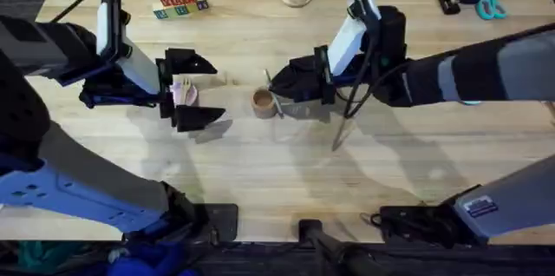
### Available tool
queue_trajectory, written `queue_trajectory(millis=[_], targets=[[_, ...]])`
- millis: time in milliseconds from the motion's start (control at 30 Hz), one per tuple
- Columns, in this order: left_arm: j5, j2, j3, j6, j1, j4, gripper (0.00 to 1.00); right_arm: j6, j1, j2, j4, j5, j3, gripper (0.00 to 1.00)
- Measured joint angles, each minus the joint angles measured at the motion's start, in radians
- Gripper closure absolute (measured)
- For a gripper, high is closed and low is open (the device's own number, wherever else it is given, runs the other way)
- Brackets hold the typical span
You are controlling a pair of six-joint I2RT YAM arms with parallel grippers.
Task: Pick up a utensil and set it on the pink plate, then put the other utensil in the container.
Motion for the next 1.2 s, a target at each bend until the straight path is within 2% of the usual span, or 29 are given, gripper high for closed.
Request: queue_trajectory(millis=[633,967,1167,1200], targets=[[0.000,0.000,0.000,0.000,0.000,0.004,0.007,-0.010,0.000,0.021,0.016,0.000,0.000,0.967],[0.000,0.000,0.000,0.000,0.000,0.004,0.007,-0.012,-0.019,0.021,0.224,-0.094,0.000,0.968],[0.000,0.000,0.000,0.000,0.000,0.004,0.007,0.069,-0.020,0.021,0.386,-0.122,0.000,0.969],[0.000,0.000,0.000,0.000,0.000,0.004,0.007,0.115,-0.020,0.021,0.472,-0.128,0.000,0.969]])
